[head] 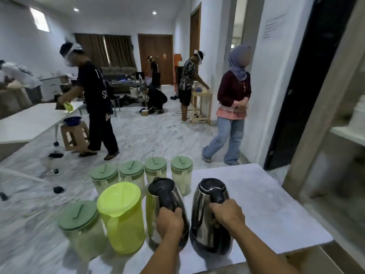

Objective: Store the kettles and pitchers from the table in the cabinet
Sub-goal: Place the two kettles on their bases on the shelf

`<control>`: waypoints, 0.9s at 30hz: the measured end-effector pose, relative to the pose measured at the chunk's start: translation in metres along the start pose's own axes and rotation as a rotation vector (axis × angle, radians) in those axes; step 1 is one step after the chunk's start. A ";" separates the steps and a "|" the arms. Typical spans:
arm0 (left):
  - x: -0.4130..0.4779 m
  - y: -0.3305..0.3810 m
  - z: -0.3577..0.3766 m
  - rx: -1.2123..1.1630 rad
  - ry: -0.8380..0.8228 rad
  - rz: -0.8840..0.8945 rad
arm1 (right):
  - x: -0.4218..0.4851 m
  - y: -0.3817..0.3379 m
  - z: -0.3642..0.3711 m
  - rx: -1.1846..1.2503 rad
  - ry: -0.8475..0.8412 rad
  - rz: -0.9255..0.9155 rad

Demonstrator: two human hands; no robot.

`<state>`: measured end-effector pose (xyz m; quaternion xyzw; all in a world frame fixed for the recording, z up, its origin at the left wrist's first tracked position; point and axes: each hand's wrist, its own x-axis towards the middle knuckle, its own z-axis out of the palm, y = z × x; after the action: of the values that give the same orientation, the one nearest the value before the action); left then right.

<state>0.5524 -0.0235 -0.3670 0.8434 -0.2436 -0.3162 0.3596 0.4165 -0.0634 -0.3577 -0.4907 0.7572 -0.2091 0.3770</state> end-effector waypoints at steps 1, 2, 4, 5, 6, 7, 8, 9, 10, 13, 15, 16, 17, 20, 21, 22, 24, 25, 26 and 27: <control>-0.002 0.003 -0.008 -0.001 -0.019 0.034 | -0.007 -0.003 -0.007 0.028 0.026 0.000; -0.008 0.008 -0.017 -0.007 -0.044 0.074 | -0.018 -0.004 -0.014 0.070 0.061 -0.005; -0.025 0.022 -0.037 -0.030 -0.090 0.183 | -0.043 -0.009 -0.031 0.170 0.165 -0.015; -0.035 0.031 -0.048 -0.045 -0.105 0.237 | -0.057 -0.013 -0.041 0.209 0.219 -0.018; -0.048 0.041 -0.060 -0.070 -0.112 0.288 | -0.070 -0.018 -0.053 0.250 0.267 -0.035; -0.061 0.053 -0.074 -0.097 -0.114 0.338 | -0.082 -0.023 -0.066 0.283 0.311 -0.053; -0.075 0.064 -0.087 -0.138 -0.117 0.390 | -0.092 -0.030 -0.079 0.319 0.358 -0.081; -0.090 0.076 -0.100 -0.185 -0.124 0.439 | -0.104 -0.037 -0.094 0.343 0.404 -0.110; -0.105 0.088 -0.113 -0.230 -0.128 0.485 | -0.111 -0.044 -0.109 0.361 0.450 -0.140; -0.151 0.119 -0.143 -0.303 -0.138 0.626 | -0.143 -0.064 -0.160 0.425 0.568 -0.209; -0.181 0.138 -0.156 -0.312 -0.148 0.707 | -0.170 -0.072 -0.195 0.512 0.629 -0.263; -0.198 0.146 -0.160 -0.313 -0.154 0.738 | -0.185 -0.072 -0.210 0.547 0.658 -0.286; -0.213 0.155 -0.162 -0.312 -0.164 0.765 | -0.199 -0.071 -0.225 0.576 0.690 -0.305; -0.258 0.173 -0.155 -0.326 -0.206 0.844 | -0.237 -0.056 -0.269 0.607 0.789 -0.327; -0.273 0.178 -0.150 -0.334 -0.224 0.863 | -0.248 -0.047 -0.284 0.614 0.816 -0.321; -0.290 0.181 -0.143 -0.341 -0.245 0.881 | -0.257 -0.036 -0.299 0.611 0.850 -0.308; -0.325 0.186 -0.125 -0.358 -0.309 0.921 | -0.272 -0.007 -0.329 0.603 0.937 -0.263; -0.344 0.187 -0.113 -0.366 -0.348 0.937 | -0.280 0.011 -0.345 0.598 0.989 -0.236; -0.364 0.188 -0.100 -0.373 -0.390 0.950 | -0.289 0.029 -0.360 0.586 1.044 -0.204; -0.385 0.188 -0.087 -0.374 -0.431 0.959 | -0.298 0.048 -0.375 0.582 1.095 -0.173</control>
<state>0.3171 0.1449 -0.0391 0.4762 -0.6080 -0.3204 0.5486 0.1669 0.2056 -0.0463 -0.2491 0.7099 -0.6578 0.0343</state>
